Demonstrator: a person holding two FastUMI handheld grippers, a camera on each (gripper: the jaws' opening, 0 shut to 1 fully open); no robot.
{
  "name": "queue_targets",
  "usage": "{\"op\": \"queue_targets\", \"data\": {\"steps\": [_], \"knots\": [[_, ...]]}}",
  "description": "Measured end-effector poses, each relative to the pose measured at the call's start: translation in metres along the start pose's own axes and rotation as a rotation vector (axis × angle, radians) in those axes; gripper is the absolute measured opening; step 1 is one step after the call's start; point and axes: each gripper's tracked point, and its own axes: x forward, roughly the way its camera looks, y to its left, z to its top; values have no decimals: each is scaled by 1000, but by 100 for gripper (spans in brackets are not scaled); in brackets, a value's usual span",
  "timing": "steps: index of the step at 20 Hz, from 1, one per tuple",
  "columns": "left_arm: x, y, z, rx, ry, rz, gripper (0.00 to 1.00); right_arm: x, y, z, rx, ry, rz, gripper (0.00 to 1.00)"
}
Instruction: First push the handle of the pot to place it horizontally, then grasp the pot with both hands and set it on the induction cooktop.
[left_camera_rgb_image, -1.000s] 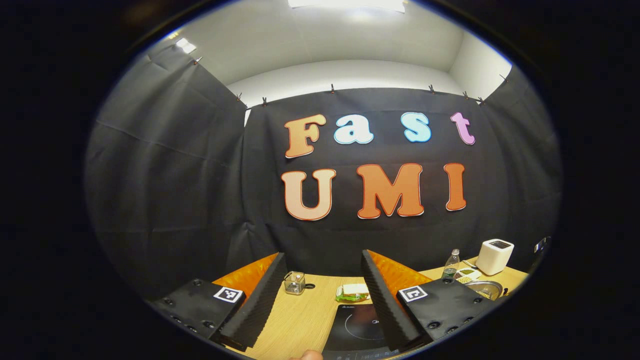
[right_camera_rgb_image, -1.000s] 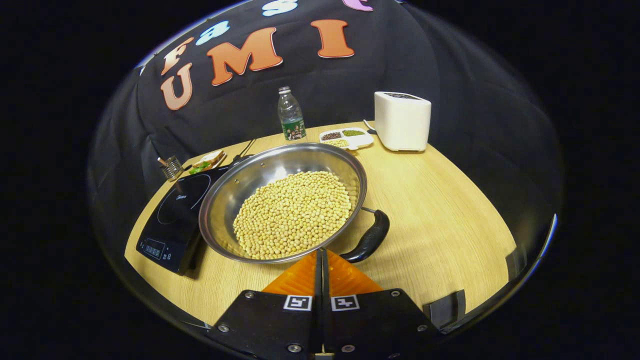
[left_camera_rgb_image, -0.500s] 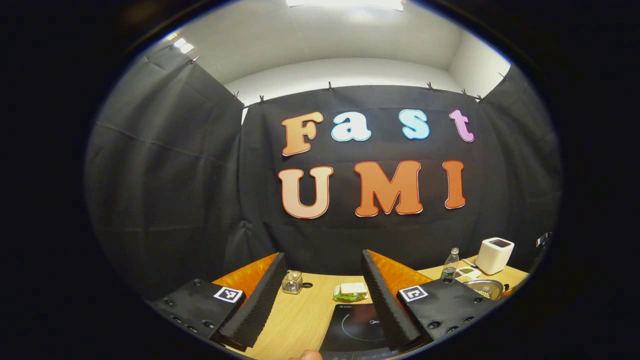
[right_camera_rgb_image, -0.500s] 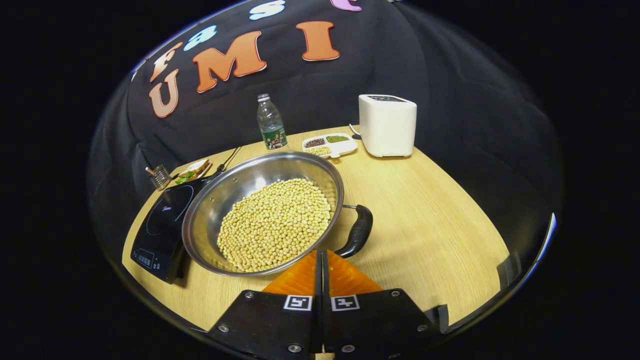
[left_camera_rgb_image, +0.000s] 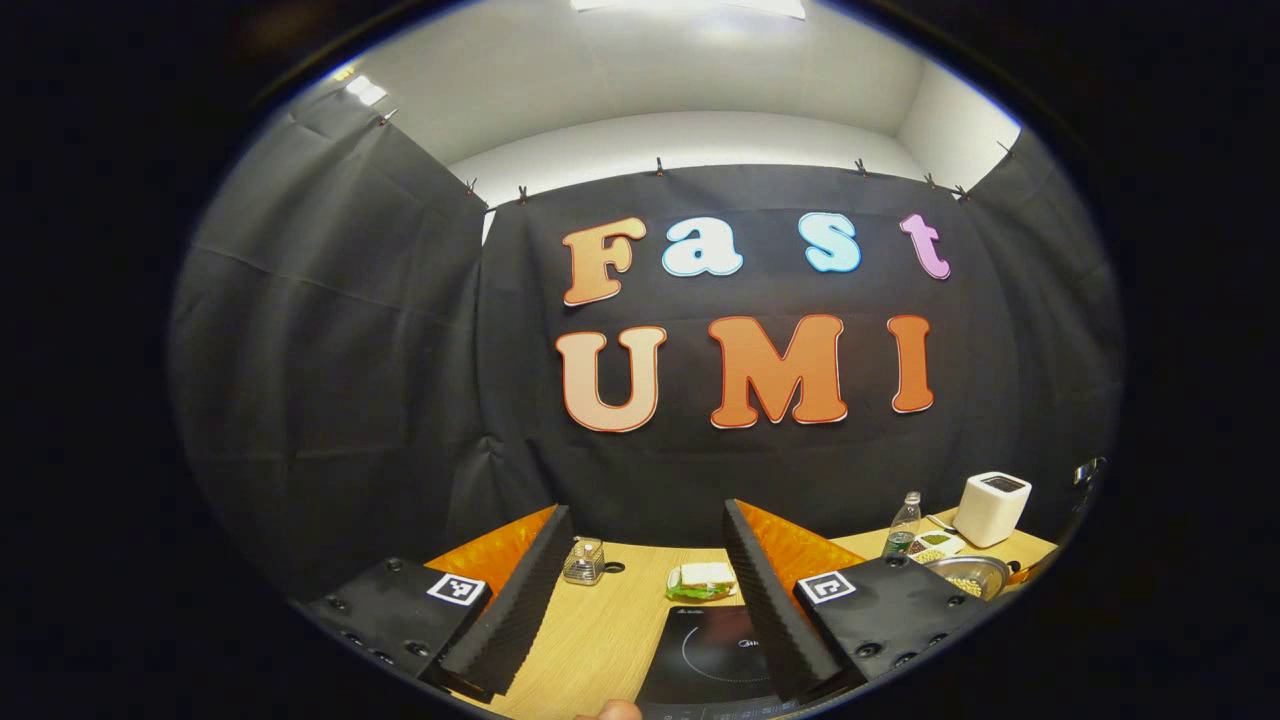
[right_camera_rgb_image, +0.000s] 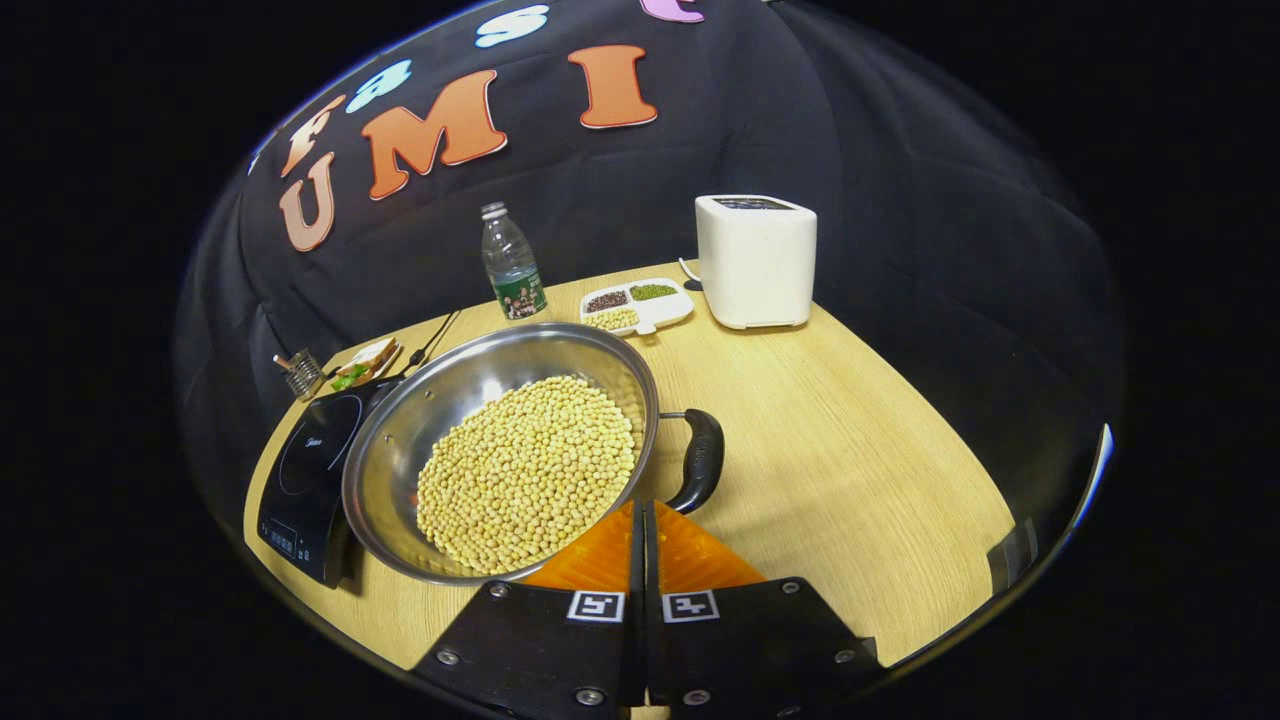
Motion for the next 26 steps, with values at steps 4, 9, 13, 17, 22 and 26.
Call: {"op": "queue_targets", "data": {"steps": [4, 9, 13, 17, 22, 26], "knots": [[3, -7, -4, 7, 10, -7, 99, 10, -4, 7, 11, -8, -9, 0], [6, -20, -7, 28, 10, -18, 99, 23, -11, 17, 10, -7, -16, 0], [6, -42, -13, 25, 25, -53, 98, 33, -17, 25, 6, -15, -19, 0], [8, -69, -25, 27, 49, -100, 99, 41, -19, 33, 13, -27, -19, 0], [11, -125, -41, -5, 59, -176, 98, 44, -22, 38, 20, -35, -16, 0], [16, -171, -63, 34, 47, -211, 98, 37, -32, 47, 6, -70, -51, 0]]}}
